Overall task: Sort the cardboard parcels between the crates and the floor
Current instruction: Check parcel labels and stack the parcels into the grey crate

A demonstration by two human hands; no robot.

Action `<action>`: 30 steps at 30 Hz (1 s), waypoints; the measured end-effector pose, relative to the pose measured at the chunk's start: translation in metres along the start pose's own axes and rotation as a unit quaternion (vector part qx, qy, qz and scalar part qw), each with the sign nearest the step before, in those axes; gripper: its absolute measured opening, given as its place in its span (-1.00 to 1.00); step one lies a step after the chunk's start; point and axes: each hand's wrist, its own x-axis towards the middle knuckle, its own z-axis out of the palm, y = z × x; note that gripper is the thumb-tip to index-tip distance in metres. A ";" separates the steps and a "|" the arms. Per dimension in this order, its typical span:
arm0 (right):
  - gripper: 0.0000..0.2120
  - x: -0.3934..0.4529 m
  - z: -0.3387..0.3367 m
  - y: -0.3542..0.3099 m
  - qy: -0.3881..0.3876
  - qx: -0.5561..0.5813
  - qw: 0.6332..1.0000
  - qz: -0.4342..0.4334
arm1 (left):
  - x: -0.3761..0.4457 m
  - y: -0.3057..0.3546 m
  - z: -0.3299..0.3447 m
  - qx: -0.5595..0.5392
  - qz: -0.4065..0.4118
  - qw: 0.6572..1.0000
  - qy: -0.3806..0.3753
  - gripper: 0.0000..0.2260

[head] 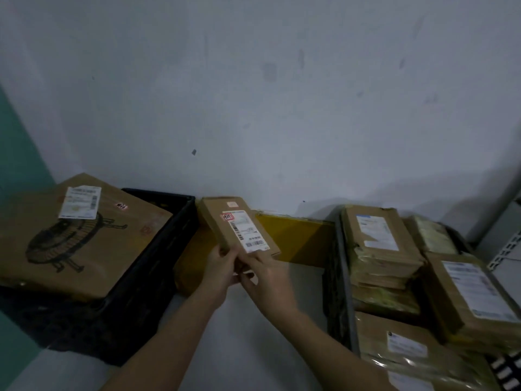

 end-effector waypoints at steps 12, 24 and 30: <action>-0.65 -0.035 -0.103 0.014 0.049 0.380 0.859 0.339 | -0.070 0.003 0.012 -0.067 -0.021 0.995 -0.074 -0.77; -0.50 -0.065 -0.162 0.040 0.096 0.357 0.851 0.373 | -0.079 0.022 0.032 -0.029 0.058 0.998 0.024 -0.91; -0.53 -0.069 -0.189 0.054 0.052 0.388 0.854 0.343 | -0.070 0.044 0.041 0.073 0.084 0.991 -0.068 -0.87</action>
